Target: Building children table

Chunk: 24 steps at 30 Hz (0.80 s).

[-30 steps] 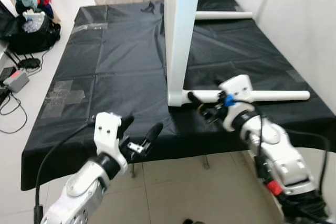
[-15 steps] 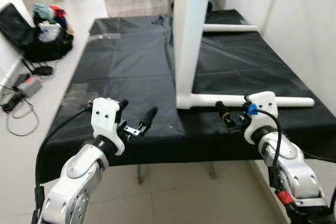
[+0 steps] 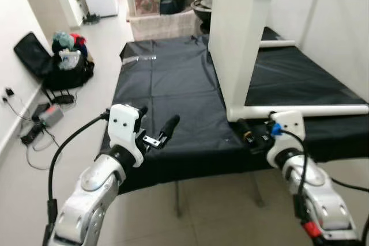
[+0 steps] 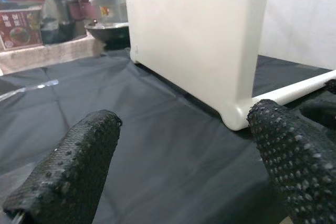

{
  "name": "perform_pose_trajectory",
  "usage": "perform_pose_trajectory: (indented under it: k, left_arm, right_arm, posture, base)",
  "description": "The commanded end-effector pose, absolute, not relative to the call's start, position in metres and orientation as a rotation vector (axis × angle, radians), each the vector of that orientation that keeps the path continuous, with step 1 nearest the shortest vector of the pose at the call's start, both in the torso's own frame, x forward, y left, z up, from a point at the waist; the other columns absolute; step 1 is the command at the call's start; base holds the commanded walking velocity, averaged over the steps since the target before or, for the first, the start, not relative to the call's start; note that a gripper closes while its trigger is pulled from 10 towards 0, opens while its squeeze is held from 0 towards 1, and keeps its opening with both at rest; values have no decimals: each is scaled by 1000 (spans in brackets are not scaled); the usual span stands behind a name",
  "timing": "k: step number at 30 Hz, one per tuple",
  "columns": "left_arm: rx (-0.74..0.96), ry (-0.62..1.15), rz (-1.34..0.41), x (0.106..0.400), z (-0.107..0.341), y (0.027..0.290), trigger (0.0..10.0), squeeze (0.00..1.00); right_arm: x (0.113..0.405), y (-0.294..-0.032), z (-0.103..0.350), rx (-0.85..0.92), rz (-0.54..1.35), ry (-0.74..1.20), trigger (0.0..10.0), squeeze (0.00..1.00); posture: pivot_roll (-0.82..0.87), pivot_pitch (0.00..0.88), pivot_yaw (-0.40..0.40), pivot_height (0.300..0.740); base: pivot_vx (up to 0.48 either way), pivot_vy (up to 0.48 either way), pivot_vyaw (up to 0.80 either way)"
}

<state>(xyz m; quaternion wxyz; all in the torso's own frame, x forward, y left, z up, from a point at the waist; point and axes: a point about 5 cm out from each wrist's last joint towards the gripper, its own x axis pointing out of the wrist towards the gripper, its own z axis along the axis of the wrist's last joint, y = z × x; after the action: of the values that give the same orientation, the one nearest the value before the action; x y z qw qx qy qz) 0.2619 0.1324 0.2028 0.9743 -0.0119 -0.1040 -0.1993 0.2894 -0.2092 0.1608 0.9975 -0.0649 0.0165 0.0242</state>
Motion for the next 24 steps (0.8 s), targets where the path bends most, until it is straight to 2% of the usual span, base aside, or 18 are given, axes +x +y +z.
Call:
perform_pose_trajectory:
  k: [1, 12, 15, 24]
  left_arm:
    - [1, -146, -368, 262, 187, 142, 10000, 0]
    - [-9, -46, -329, 245, 157, 153, 10000, 0]
    - [-32, -37, -308, 241, 152, 156, 10000, 0]
    - [-40, -50, -298, 244, 151, 156, 10000, 0]
  right_arm:
    - [286, -200, 151, -118, 60, 76, 10000, 0]
    - [277, -181, 136, -34, 87, 125, 10000, 0]
    - [275, -176, 133, -29, 100, 120, 10000, 0]
    - [279, -168, 133, -20, 127, 117, 10000, 0]
  posture:
    - [-100, 85, 16, 740]
    - [-95, 81, 8, 740]
    - [-92, 81, 3, 740]
    - [-89, 69, 2, 740]
  base:
    - [0, 0, 0]
    - [0, 0, -73]
    - [255, 0, -800]
    - [360, 0, -235]
